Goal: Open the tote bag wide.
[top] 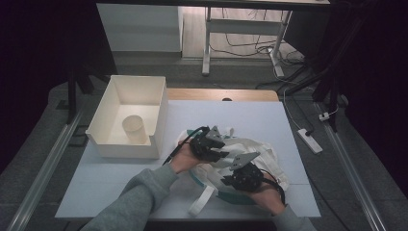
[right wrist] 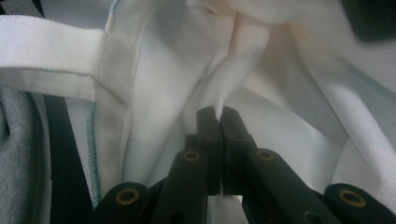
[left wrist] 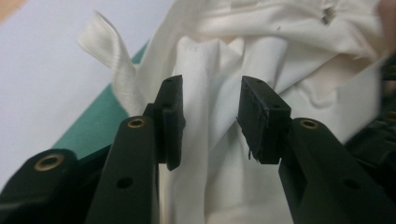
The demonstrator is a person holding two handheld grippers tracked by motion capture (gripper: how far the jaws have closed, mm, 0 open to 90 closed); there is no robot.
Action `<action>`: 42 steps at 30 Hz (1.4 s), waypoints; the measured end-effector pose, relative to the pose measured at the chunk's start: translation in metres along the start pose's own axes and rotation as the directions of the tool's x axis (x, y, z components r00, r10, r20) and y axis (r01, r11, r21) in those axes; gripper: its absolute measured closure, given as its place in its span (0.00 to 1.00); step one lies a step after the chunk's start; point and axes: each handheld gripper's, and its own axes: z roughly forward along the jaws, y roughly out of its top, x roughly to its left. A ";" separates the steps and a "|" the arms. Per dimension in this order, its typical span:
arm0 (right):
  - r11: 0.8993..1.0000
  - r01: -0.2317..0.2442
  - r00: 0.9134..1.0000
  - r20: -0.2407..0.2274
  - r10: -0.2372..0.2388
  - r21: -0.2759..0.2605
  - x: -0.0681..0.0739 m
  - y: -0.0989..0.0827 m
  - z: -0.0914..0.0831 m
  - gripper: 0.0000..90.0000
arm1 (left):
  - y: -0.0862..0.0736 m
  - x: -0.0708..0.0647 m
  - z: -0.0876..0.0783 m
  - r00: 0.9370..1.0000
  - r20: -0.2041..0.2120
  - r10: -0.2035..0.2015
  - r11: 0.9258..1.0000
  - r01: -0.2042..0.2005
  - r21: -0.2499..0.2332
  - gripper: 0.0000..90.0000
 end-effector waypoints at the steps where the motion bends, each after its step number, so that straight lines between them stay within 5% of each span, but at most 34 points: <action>1: 1.000 0.002 1.000 0.001 -0.002 0.002 0.000 0.000 0.000 0.98 | 0.000 0.001 0.004 1.000 -0.009 0.004 1.000 -0.004 0.014 0.66; 4: 1.000 0.014 1.000 0.011 -0.015 0.009 0.002 0.001 0.002 0.98 | -0.001 0.004 0.009 1.000 -0.022 0.016 0.999 -0.015 0.039 0.69; 11: 1.000 0.029 0.999 0.028 -0.029 0.004 0.004 0.003 0.002 0.98 | -0.007 0.012 0.010 0.997 -0.071 0.012 0.999 -0.009 0.048 0.98; 19: 0.992 0.121 0.991 0.068 -0.119 -0.025 0.012 0.015 -0.008 0.99 | -0.015 0.031 -0.028 0.982 -0.171 -0.074 0.996 0.065 -0.058 0.99; 24: 0.993 0.118 0.992 0.052 -0.117 -0.023 0.009 0.018 -0.013 0.99 | -0.025 0.041 -0.042 0.975 -0.186 -0.124 0.991 0.114 -0.067 0.99; 31: 0.998 0.043 0.999 0.025 -0.044 0.039 -0.001 0.003 -0.006 0.99 | -0.028 0.042 -0.043 0.970 -0.200 -0.140 0.989 0.128 -0.068 0.99; 42: 0.986 0.098 0.994 0.034 -0.103 0.139 0.013 -0.002 0.012 0.99 | -0.033 0.050 -0.037 0.965 -0.194 -0.175 0.984 0.165 -0.067 0.99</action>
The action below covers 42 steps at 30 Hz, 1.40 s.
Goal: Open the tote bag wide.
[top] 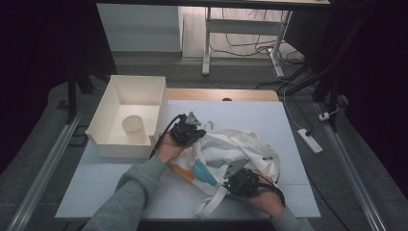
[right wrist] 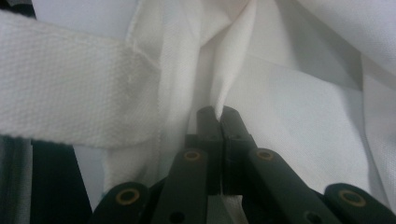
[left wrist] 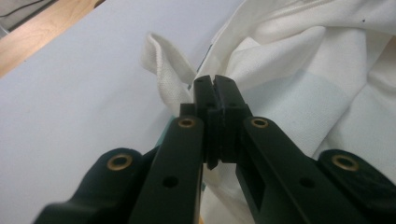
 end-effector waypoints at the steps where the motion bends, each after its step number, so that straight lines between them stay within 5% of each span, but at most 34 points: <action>1: 1.000 0.000 1.000 0.001 0.000 -0.003 0.000 0.000 0.000 0.99 | 0.000 0.000 0.000 1.000 0.000 0.000 1.000 0.000 0.000 0.99; 11: 1.000 0.019 1.000 0.013 -0.018 -0.011 0.017 0.013 0.006 0.98 | -0.002 0.001 0.003 1.000 0.013 -0.015 1.000 0.015 -0.003 0.99; 18: 0.998 -0.041 0.999 -0.032 0.040 -0.055 0.009 0.009 0.007 0.96 | -0.002 0.000 0.003 1.000 0.028 -0.008 1.000 0.008 -0.007 0.98; 21: 0.986 -0.088 0.996 -0.045 0.082 -0.144 0.004 0.009 -0.004 0.80 | -0.002 -0.001 0.001 0.999 0.043 -0.008 1.000 0.008 -0.019 0.97; 23: 0.979 -0.099 0.995 -0.009 0.098 -0.177 -0.002 0.011 -0.016 0.77 | -0.002 -0.002 0.000 0.998 0.054 -0.012 1.000 0.014 -0.027 0.95; 28: 0.957 -0.159 0.982 0.060 0.178 -0.241 -0.021 0.009 -0.039 0.74 | 0.003 -0.010 -0.013 0.996 0.090 0.020 0.997 -0.014 -0.074 0.73; 32: 0.958 -0.188 0.977 0.056 0.204 -0.216 -0.032 0.006 -0.038 0.80 | 0.004 -0.022 -0.030 0.991 0.116 0.069 0.996 -0.061 -0.071 0.66; 34: 0.966 -0.183 0.980 0.043 0.194 -0.180 -0.034 0.007 -0.031 0.86 | 0.001 -0.026 -0.036 0.988 0.133 0.081 0.995 -0.073 -0.061 0.65; 37: 0.978 -0.172 0.983 0.043 0.178 -0.121 -0.035 0.013 -0.017 0.98 | -0.008 -0.031 -0.044 0.985 0.159 0.073 0.997 -0.068 -0.039 0.64; 42: 0.987 -0.155 0.984 0.085 0.159 -0.044 -0.041 0.024 0.007 1.00 | -0.026 -0.040 -0.051 0.978 0.196 0.070 0.998 -0.070 -0.006 0.67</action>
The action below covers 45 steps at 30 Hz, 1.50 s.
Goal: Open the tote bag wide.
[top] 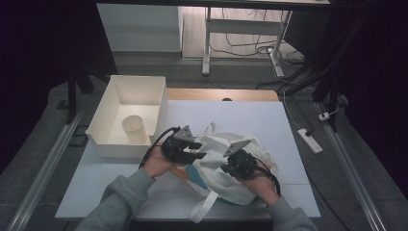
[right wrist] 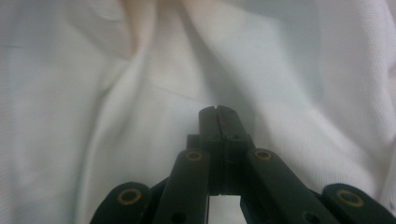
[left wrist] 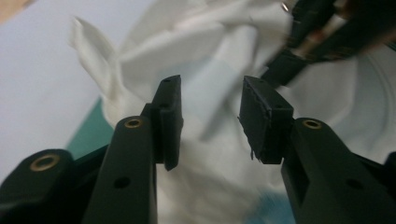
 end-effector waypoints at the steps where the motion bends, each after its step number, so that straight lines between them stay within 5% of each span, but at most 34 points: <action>1: 1.000 0.007 1.000 0.020 -0.007 0.014 -0.001 0.001 0.005 1.00 | -0.003 -0.002 0.001 1.000 0.004 0.000 1.000 -0.001 0.012 0.68; 4: 0.999 0.014 0.998 0.058 -0.017 0.048 -0.008 0.003 0.017 1.00 | -0.011 -0.003 0.004 1.000 0.007 -0.003 0.999 0.003 0.036 0.72; 10: 1.000 0.019 0.982 0.190 -0.023 0.025 -0.026 0.011 0.022 1.00 | -0.014 0.000 0.007 1.000 0.013 -0.009 0.998 0.009 0.057 0.79; 12: 1.000 0.006 0.980 0.200 -0.010 0.020 -0.036 0.013 0.026 1.00 | -0.014 0.000 0.008 1.000 0.010 -0.006 0.998 0.006 0.064 0.79; 18: 0.999 -0.019 0.979 0.202 0.024 -0.025 -0.059 0.020 0.033 1.00 | -0.016 0.005 0.014 1.000 -0.011 -0.010 0.997 0.011 0.079 0.81; 24: 0.994 -0.098 0.985 0.137 0.103 -0.043 -0.077 0.015 0.046 1.00 | -0.018 0.013 0.021 0.999 -0.018 -0.030 0.995 0.031 0.095 0.86; 30: 0.995 -0.080 0.986 0.142 0.087 -0.053 -0.072 0.016 0.040 1.00 | -0.018 0.013 0.021 0.999 -0.026 -0.025 0.996 0.027 0.083 0.86; 34: 0.995 -0.034 0.990 0.133 0.047 -0.097 -0.061 0.016 0.021 1.00 | -0.017 0.012 0.017 0.999 -0.029 -0.024 0.998 0.026 0.052 0.78; 40: 0.966 -0.041 0.995 0.075 0.062 -0.256 -0.052 0.005 -0.016 1.00 | -0.016 0.011 0.010 0.999 -0.041 -0.031 0.999 0.032 0.008 0.64; 45: 0.940 -0.057 0.995 0.063 0.083 -0.337 -0.049 -0.014 -0.037 0.76 | -0.014 0.011 -0.001 0.998 -0.051 -0.049 0.998 0.047 -0.041 0.52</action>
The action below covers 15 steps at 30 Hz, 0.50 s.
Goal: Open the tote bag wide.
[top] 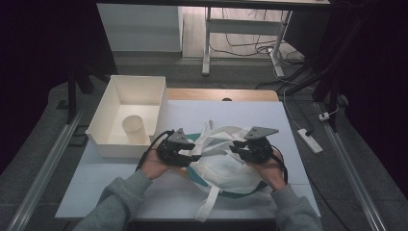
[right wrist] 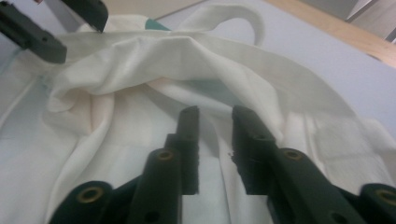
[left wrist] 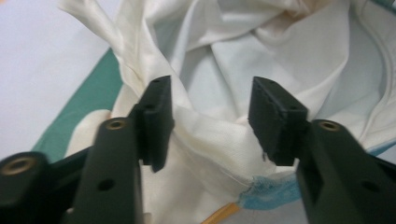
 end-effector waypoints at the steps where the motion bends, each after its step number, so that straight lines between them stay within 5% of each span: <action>1: 1.000 -0.004 1.000 0.003 0.004 -0.014 0.000 -0.003 -0.005 0.74 | 0.001 0.001 -0.002 1.000 -0.002 -0.004 1.000 0.004 -0.009 0.50; 15: 0.992 -0.040 0.998 0.037 0.045 -0.121 0.003 -0.033 -0.044 0.60 | 0.005 0.005 -0.024 1.000 0.006 -0.020 0.998 0.021 -0.066 0.42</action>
